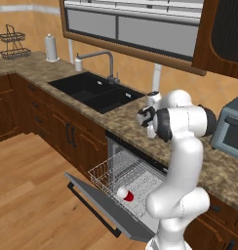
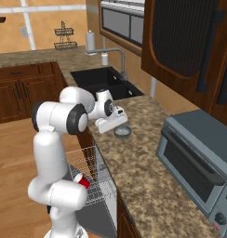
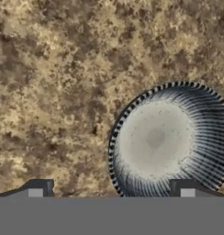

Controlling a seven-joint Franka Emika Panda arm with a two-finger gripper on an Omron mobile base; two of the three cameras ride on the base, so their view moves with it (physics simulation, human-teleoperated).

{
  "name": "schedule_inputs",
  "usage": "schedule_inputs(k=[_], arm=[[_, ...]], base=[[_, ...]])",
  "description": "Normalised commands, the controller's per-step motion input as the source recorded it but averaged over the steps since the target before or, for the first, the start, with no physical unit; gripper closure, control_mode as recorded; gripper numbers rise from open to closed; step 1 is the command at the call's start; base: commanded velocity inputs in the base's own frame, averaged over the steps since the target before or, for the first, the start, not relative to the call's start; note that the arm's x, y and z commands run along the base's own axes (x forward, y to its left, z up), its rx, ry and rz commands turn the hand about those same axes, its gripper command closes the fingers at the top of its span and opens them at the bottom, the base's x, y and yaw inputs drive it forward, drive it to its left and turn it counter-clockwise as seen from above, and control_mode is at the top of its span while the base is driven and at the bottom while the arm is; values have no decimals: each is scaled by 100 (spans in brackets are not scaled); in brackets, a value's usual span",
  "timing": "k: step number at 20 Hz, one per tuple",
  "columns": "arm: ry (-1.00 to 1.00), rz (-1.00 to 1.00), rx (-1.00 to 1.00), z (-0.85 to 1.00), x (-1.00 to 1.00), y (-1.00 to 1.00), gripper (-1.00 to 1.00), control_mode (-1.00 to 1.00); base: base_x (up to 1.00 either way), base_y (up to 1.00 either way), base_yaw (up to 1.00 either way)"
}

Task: Pick up the cup and bowl from the counter, place them in the dishwasher, and close the dishwasher door.

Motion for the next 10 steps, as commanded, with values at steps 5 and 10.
schedule_inputs(k=[5,10], arm=[[3,2,-3,-40,18,-2,-100,-100],[1,5,0,-42,12,0,-100,-100]], base=[[0,0,0],[0,0,0]])
